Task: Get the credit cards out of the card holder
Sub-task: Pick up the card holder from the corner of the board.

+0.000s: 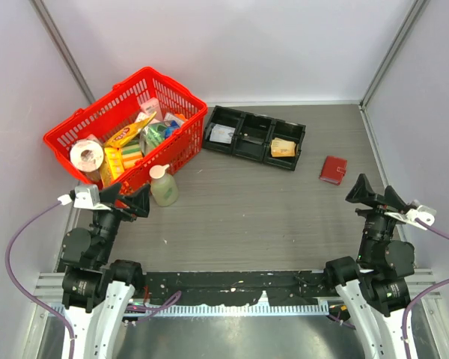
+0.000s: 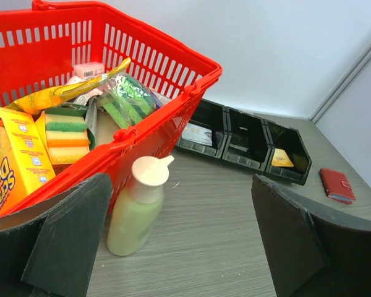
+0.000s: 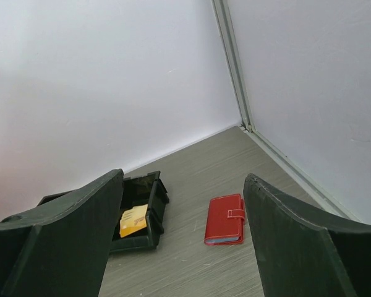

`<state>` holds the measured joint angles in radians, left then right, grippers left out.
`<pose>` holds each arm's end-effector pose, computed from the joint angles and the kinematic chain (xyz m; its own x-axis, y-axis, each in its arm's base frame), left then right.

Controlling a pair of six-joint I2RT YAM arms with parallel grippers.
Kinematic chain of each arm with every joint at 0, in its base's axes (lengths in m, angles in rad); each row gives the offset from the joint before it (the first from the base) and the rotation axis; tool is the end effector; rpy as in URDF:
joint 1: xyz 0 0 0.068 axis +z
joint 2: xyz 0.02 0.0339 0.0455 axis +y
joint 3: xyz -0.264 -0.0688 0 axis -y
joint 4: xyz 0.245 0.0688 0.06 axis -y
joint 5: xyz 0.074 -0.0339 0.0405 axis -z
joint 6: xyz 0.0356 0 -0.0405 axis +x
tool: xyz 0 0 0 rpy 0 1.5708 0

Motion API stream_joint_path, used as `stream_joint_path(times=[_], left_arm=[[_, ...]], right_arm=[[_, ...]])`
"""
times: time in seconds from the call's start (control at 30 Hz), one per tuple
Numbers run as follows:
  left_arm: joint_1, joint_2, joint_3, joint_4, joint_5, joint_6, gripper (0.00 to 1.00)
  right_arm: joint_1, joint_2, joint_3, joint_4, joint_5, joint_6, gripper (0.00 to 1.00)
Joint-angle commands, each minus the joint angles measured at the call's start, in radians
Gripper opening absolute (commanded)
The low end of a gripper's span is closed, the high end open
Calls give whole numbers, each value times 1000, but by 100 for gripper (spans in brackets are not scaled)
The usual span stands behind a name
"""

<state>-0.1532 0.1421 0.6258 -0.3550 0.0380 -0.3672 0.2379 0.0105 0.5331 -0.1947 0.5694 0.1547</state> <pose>0.0555 -0.0099 0.3320 0.0503 -0.3708 -0.9274 0.2226 0.9093 -0.3515 0.0403 -0.0100 0.3240 0.3551 0.2196 -0.9087 0.2458 0.9159 0.3174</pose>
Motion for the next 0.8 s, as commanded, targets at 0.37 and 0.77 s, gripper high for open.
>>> stream_joint_path(times=[0.37, 0.77], left_arm=[[-29, -45, -21, 40, -145, -22, 100], [-63, -76, -69, 39, -259, -102, 100]], right_arm=[[-5, 224, 128, -61, -119, 120, 83], [-5, 673, 238, -179, -131, 247, 83]])
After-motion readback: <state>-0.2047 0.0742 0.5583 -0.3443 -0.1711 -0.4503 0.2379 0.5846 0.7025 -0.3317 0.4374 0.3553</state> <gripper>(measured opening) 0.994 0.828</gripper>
